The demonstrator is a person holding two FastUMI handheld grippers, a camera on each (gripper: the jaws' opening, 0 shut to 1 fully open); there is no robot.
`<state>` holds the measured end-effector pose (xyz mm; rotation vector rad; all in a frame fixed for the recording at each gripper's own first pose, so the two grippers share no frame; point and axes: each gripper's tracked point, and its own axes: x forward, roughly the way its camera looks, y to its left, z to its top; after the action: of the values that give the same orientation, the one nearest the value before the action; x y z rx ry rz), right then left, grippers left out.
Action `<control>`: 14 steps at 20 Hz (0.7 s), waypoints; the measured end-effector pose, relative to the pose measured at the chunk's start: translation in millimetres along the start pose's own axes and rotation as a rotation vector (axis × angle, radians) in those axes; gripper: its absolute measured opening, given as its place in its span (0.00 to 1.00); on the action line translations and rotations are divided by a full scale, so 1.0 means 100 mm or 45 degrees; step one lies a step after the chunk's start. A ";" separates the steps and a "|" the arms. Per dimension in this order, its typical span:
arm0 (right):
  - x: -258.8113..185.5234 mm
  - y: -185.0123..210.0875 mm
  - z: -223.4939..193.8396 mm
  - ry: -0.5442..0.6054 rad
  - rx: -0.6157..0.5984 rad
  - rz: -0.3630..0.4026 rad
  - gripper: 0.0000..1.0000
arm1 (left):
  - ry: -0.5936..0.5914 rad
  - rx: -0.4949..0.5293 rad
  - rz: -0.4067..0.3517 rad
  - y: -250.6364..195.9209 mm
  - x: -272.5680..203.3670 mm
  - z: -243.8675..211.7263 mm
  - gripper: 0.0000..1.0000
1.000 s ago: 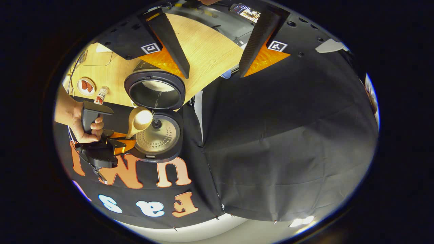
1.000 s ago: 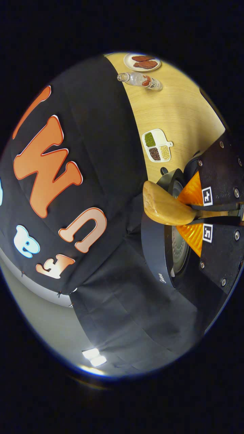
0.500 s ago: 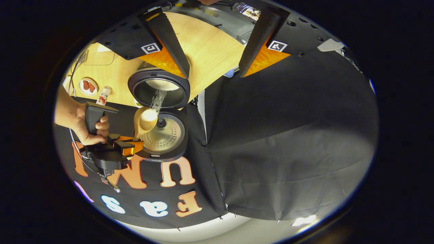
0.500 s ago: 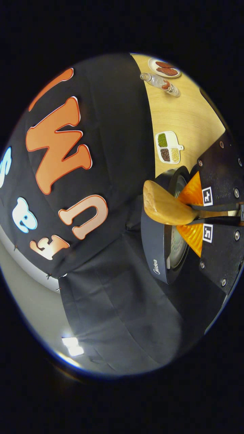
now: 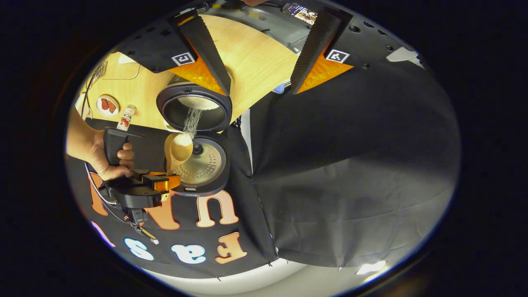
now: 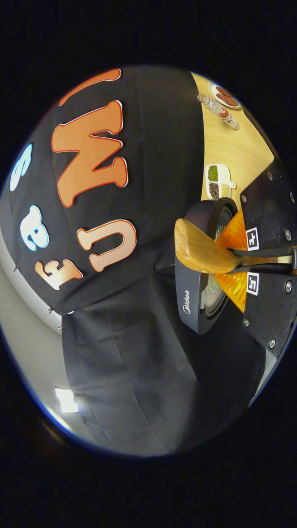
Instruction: Close the left gripper, press the button to open the rice cooker; take a wooden spoon from the chopstick holder with the right hand, scoop a spoonful of rice and pour it into the rice cooker, then put the wooden spoon back into the chopstick holder.
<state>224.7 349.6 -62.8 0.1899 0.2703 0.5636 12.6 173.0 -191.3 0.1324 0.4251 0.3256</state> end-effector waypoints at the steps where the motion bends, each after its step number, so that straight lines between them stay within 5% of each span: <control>1: 0.01 0.02 0.01 -0.003 -0.021 0.000 0.05 | 0.001 -0.001 0.002 -0.01 0.00 0.00 0.93; 7: 0.00 0.02 0.00 -0.016 -0.175 -0.013 0.05 | 0.008 -0.010 0.013 0.03 0.02 -0.02 0.93; 8: 0.00 0.03 0.01 -0.018 -0.210 -0.012 0.05 | 0.011 -0.010 0.013 0.04 0.01 -0.03 1.00; 11: 0.00 0.05 0.01 -0.016 -0.319 0.021 0.05 | 0.012 -0.006 0.012 0.02 0.01 -0.04 0.93; 14: -0.01 0.04 0.00 -0.040 -0.447 0.051 0.05 | 0.013 -0.005 0.012 0.04 0.01 -0.05 1.00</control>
<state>221.8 352.0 -61.2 -0.1361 0.1340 0.6376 10.6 177.1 -195.7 0.1293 0.4339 0.3366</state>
